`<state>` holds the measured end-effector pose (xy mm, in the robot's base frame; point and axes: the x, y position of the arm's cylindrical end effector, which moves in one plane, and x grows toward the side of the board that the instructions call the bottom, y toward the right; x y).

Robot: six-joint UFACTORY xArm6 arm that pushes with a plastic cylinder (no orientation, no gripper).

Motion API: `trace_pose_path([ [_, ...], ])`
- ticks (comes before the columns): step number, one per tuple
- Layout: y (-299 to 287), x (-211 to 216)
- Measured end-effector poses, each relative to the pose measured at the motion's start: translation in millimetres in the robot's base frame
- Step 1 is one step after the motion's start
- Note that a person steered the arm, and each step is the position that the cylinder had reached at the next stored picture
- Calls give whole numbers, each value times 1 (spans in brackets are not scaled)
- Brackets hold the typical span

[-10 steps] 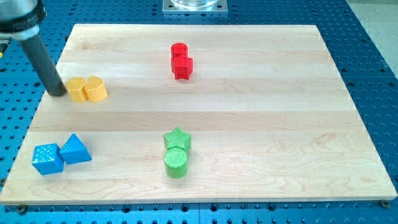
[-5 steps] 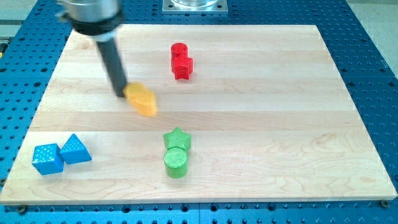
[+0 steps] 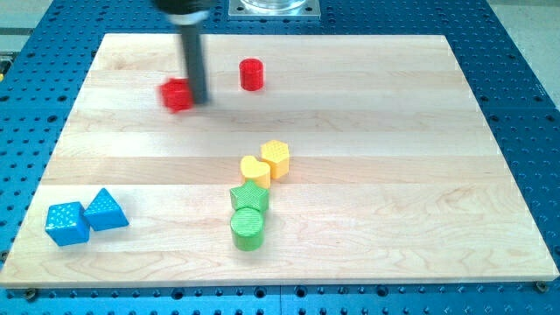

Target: Place red blocks and yellow blocks diagonal to each other

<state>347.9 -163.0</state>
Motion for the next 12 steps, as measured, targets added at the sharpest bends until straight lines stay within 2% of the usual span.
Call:
trace_pose_path([
  [1, -6, 1],
  [2, -17, -25],
  [3, -29, 57],
  [4, 27, 54],
  [5, 34, -17],
  [6, -34, -18],
  [7, -64, 13],
  [8, -46, 61],
  [10, 185, 1],
  [11, 184, -56],
  [12, 104, -41],
])
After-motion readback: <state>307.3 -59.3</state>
